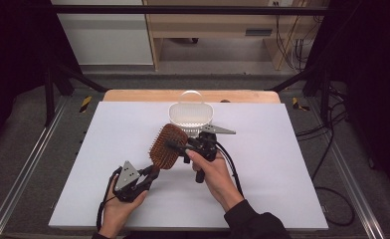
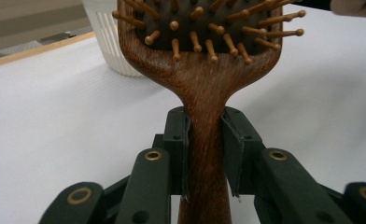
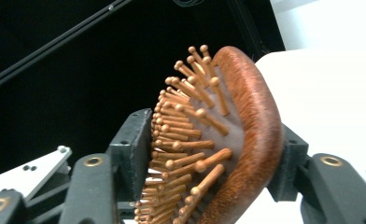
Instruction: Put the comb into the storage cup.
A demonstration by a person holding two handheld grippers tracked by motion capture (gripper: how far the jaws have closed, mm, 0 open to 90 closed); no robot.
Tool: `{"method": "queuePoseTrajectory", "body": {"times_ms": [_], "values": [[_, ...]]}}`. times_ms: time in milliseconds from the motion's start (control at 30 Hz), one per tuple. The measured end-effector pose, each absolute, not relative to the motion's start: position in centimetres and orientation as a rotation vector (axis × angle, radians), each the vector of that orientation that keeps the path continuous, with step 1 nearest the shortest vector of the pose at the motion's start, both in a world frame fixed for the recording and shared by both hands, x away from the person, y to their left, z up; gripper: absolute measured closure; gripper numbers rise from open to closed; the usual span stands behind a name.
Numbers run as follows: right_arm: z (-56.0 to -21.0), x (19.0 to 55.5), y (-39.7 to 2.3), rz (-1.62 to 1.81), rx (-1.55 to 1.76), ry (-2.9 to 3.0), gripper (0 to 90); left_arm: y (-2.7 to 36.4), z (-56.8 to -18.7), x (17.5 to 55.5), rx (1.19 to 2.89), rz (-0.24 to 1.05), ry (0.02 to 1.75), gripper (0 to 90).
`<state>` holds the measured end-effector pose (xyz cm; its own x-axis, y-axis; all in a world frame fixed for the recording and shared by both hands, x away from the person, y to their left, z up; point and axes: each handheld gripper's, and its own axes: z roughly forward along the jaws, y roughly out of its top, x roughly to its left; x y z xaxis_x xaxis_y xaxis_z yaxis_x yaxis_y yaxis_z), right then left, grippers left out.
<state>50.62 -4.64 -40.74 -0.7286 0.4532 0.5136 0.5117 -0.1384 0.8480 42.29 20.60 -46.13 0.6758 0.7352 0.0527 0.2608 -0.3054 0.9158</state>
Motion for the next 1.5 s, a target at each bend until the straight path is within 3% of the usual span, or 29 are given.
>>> {"method": "queuePoseTrajectory", "body": {"times_ms": [333,967,1267,1500], "values": [[-39.2,50.0,-3.5,-2.039,-1.107,-2.102,50.6,21.0,-46.3,42.5,1.838,0.575,0.8,72.3],[-38.6,50.0,-2.9,-2.06,-1.137,-2.078,53.3,21.0,-46.3,42.6,1.782,0.593,0.825,70.0],[-37.3,50.3,-3.6,-2.132,-1.226,-2.053,53.4,21.4,-45.6,42.0,1.661,0.605,0.854,45.8],[-36.6,50.9,-4.4,-2.194,-1.307,-2.003,53.3,22.6,-45.2,41.5,1.566,0.708,0.913,27.3]]}}
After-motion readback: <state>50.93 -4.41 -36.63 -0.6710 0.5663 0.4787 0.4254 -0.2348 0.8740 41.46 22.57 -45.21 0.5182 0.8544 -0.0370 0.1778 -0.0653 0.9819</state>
